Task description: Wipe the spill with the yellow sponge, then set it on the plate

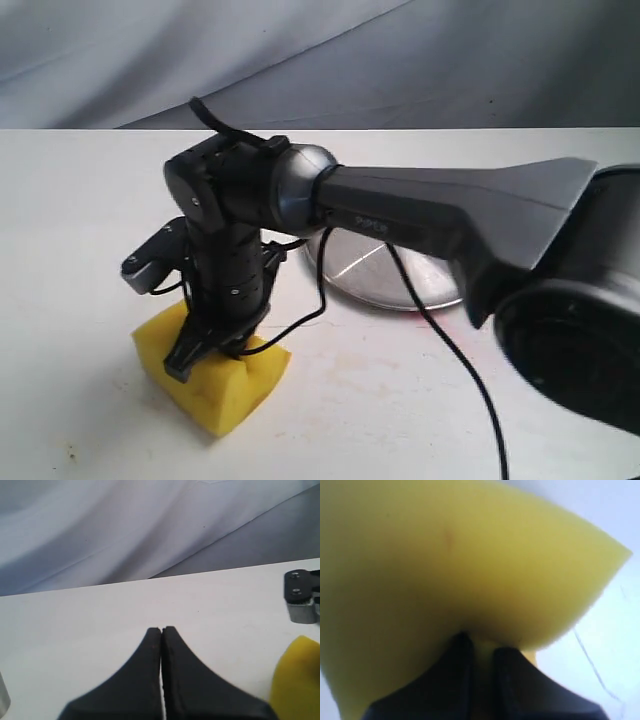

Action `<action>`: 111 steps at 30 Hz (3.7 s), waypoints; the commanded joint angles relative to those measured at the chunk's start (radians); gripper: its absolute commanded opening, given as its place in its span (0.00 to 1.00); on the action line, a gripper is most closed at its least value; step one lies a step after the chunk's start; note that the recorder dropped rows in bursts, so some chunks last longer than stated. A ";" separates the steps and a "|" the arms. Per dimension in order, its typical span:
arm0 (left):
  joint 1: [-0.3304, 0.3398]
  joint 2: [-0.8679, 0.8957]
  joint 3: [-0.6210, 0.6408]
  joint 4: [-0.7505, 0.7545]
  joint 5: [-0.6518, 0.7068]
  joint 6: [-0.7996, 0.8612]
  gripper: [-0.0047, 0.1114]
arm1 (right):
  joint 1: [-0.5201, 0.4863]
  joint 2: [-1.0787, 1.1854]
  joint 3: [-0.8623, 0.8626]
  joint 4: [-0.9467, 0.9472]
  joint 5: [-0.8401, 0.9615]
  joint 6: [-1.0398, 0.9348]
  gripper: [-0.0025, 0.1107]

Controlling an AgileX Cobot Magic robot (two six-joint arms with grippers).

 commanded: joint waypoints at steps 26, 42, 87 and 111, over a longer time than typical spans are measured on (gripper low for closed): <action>-0.005 -0.003 0.005 -0.006 -0.010 0.000 0.04 | -0.279 -0.786 0.755 -0.108 -0.177 0.072 0.02; -0.005 -0.003 0.005 -0.006 -0.010 0.000 0.04 | -0.566 -0.485 0.402 0.140 -0.369 0.086 0.02; -0.005 -0.003 0.005 -0.006 -0.010 0.000 0.04 | -0.632 -0.971 0.770 0.349 -0.487 0.079 0.10; -0.005 -0.003 0.005 -0.006 -0.010 0.000 0.04 | -0.937 -2.311 1.868 -0.097 -1.039 0.359 0.02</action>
